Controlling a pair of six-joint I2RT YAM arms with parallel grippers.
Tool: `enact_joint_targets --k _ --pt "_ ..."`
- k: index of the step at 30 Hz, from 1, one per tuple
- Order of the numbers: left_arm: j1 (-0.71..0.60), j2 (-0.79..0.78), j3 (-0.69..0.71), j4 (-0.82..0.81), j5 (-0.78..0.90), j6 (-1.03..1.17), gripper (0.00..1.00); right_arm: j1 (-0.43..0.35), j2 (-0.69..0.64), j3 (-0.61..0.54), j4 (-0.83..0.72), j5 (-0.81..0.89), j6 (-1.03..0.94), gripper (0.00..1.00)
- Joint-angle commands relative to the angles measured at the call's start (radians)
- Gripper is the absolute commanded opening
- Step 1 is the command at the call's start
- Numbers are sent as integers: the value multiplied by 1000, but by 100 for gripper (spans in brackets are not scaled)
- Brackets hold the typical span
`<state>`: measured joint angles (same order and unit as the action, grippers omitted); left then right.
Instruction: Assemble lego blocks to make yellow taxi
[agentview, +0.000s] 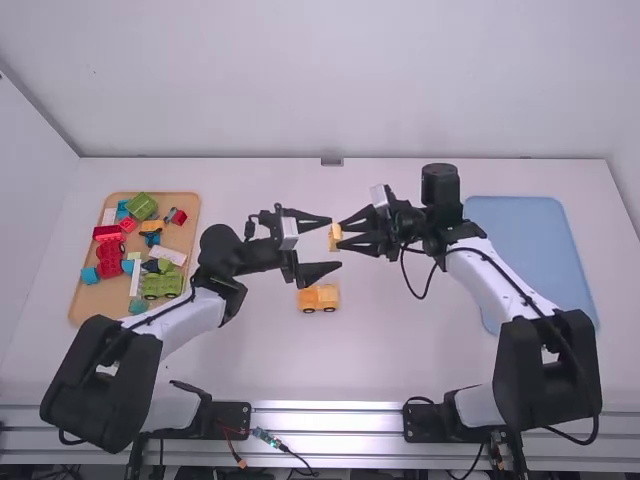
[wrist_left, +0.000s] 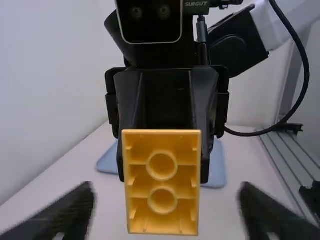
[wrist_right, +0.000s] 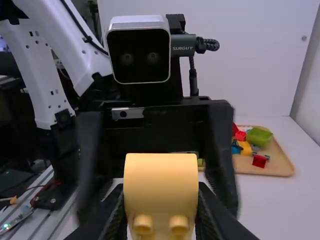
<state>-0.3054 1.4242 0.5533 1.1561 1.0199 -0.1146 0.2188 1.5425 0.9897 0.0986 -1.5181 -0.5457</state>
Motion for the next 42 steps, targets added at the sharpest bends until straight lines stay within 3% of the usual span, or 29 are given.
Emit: enact_joint_targets --k 1,7,10,13,14,17,19,21,25,30,36,42 --pt "-9 6 13 1 14 9 99 5 -13 -2 1 45 39 27" --pt "79 6 27 -47 100 -74 99 5 -13 -2 20 267 188 26" --pt "158 6 77 -189 158 -72 99 5 -14 0 -4 351 183 27" --pt "241 6 170 -459 171 6 99 8 -14 19 -77 459 174 24" --pt "271 6 227 -628 198 110 99 19 -14 31 -113 508 169 22" --pt "303 6 317 -895 180 285 99 37 -14 51 -166 583 150 21" --pt "313 6 394 -1103 60 389 99 53 -14 72 -223 639 113 21" --pt "307 6 496 -1339 -198 455 99 79 -14 104 -298 709 66 21" --pt "306 6 636 -1606 -442 548 99 138 -13 158 -380 848 66 20" --pt "325 6 772 -1802 -459 744 99 215 -13 238 -530 936 11 22" --pt "365 6 852 -1875 -509 784 99 282 34 335 -661 1013 -39 22" --pt "428 6 865 -1908 -498 770 99 346 218 531 -829 1025 -105 17"
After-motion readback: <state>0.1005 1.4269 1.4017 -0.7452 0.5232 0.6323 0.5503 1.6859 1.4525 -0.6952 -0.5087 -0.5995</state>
